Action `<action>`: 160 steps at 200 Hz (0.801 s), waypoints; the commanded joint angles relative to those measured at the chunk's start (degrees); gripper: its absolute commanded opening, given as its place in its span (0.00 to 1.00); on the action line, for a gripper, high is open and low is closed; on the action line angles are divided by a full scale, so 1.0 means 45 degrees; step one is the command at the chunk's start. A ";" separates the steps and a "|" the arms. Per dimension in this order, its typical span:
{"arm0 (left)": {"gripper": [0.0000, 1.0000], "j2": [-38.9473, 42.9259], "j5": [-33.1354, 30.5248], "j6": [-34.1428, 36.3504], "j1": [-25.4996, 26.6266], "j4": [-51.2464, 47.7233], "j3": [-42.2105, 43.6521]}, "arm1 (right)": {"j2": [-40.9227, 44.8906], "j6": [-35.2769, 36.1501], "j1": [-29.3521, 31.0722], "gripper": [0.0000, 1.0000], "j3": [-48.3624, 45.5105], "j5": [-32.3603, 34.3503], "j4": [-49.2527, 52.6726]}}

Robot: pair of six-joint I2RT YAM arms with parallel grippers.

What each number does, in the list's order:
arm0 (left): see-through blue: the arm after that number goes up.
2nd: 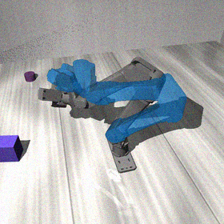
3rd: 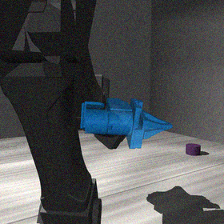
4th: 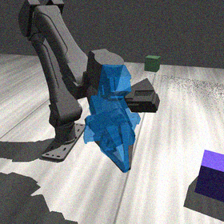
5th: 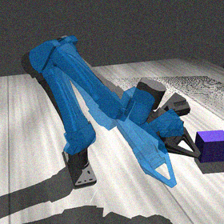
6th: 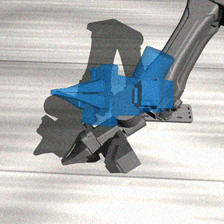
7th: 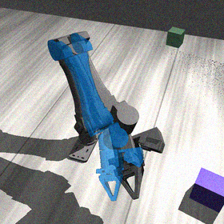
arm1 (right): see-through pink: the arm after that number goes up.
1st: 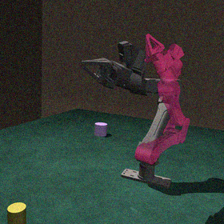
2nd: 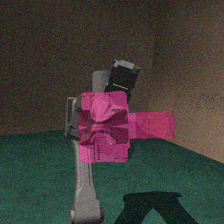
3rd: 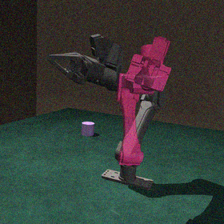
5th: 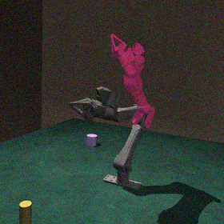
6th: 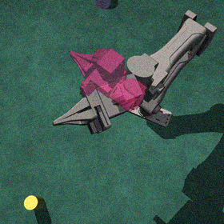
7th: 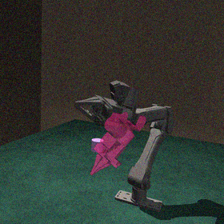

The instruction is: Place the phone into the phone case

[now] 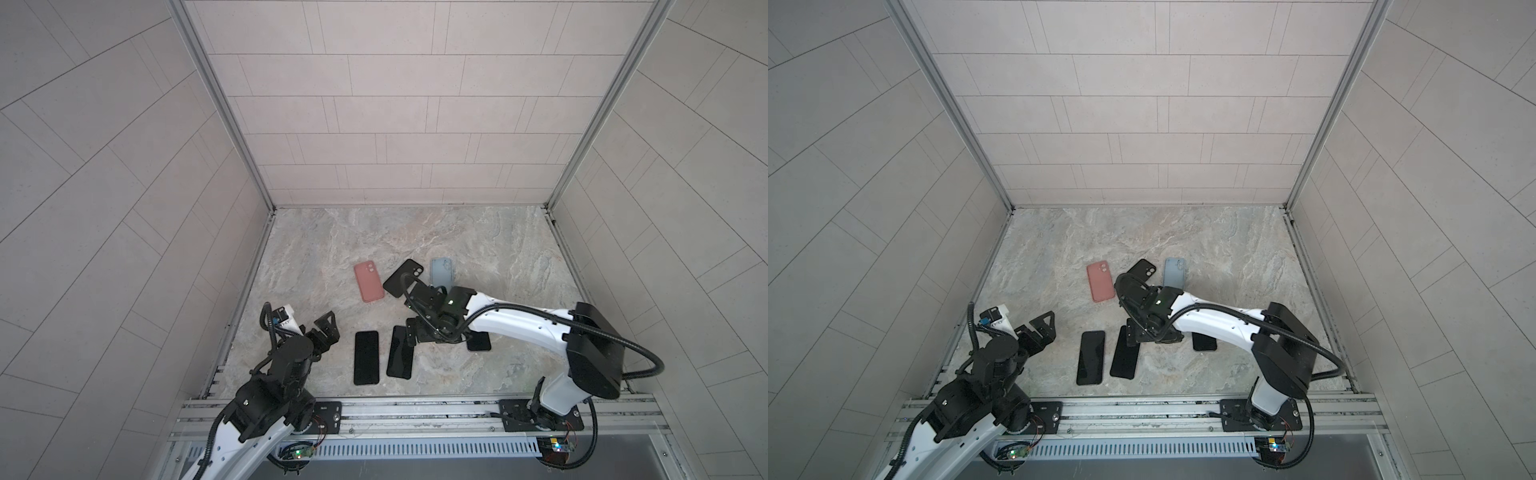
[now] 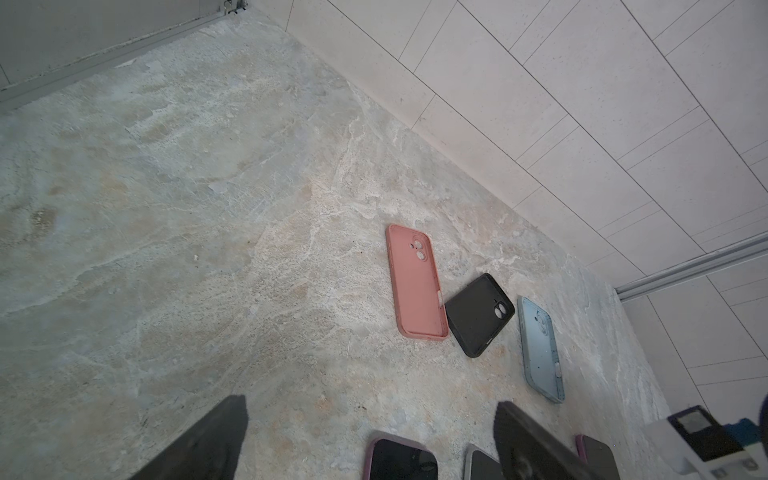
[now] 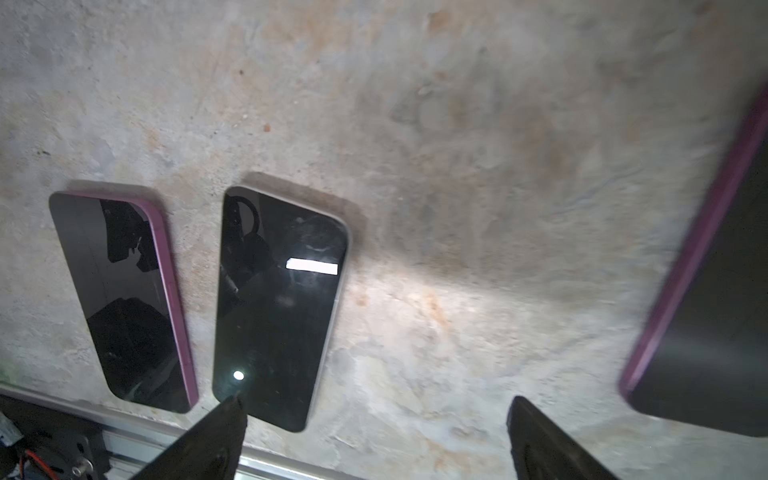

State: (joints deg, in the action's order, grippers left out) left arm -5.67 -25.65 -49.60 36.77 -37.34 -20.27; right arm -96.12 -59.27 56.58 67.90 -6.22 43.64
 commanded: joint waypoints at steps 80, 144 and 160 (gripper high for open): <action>1.00 0.1204 -0.0667 -0.0461 -0.0010 -0.1036 0.0126 | -0.4321 -0.2970 0.1222 0.95 0.2627 0.0227 0.0987; 1.00 0.0899 -0.0638 -0.0424 -0.0027 -0.0847 0.0110 | -0.3023 0.0885 -0.1331 0.77 0.1845 0.1620 0.1884; 1.00 0.0849 -0.0641 -0.0422 -0.0025 -0.0804 0.0110 | -0.2911 0.1926 -0.2172 0.77 0.1789 0.2181 0.2382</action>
State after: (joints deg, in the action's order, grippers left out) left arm -1.37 -26.89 -50.61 36.77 -40.62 -20.21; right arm -111.68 -60.07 51.88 76.97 -3.77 47.53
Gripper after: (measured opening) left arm 0.999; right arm 0.769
